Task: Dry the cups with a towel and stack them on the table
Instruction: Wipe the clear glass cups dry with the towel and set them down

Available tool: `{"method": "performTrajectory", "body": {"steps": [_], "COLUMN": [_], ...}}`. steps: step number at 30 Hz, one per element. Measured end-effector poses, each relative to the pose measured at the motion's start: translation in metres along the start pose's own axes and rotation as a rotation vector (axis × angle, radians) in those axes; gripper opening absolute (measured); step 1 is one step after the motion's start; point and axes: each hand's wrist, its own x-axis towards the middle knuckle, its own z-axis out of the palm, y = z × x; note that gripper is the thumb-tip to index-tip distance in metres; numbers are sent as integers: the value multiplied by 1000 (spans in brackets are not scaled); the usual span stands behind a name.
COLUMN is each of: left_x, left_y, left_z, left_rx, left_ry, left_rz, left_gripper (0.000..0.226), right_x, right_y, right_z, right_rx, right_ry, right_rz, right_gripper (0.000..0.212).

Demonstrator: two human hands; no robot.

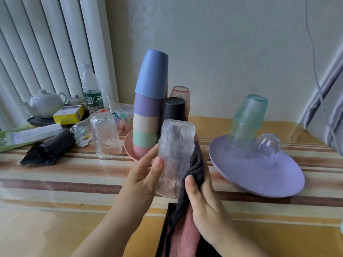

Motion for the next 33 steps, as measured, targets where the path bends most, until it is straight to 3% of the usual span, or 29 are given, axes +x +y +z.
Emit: {"method": "performTrajectory", "body": {"steps": [3, 8, 12, 16, 23, 25, 27, 30, 33], "left_x": [0, -5, -7, -12, -5, -1, 1, 4, 2], "left_y": [-7, -4, -2, -5, -3, -1, -3, -7, -8], "left_z": [4, 3, 2, 5, -7, -11, -12, -12, -9], "left_rx": [105, 112, 125, 42, -205, -261, -212, -176, -136], "left_ry": [45, -66, -224, -354, -191, -208, -185, -16, 35], "left_rz": [53, 9, -72, -165, -177, -177, -158, -142, -146], "left_gripper": [40, 44, 48, 63, 76, 80, 82, 69, 42], "right_x": [0, -4, 3, 5, -4, -5, -3, 0, -1], "right_y": [4, 3, -7, -17, -9, -9, -7, -7, -5], "right_z": [2, 6, -4, -26, -4, 3, 4, -1, -4], "right_rx": [-25, -99, -68, 7, 44, 17, 12, -23, -82], "right_ry": [-3, -15, 143, 240, -72, -91, -66, -26, -31], "right_rz": [-16, -77, -95, -20, 51, 12, -12, -35, -16], "right_gripper": [66, 65, 62, 36, 59, 78, 78, 65, 61]}}
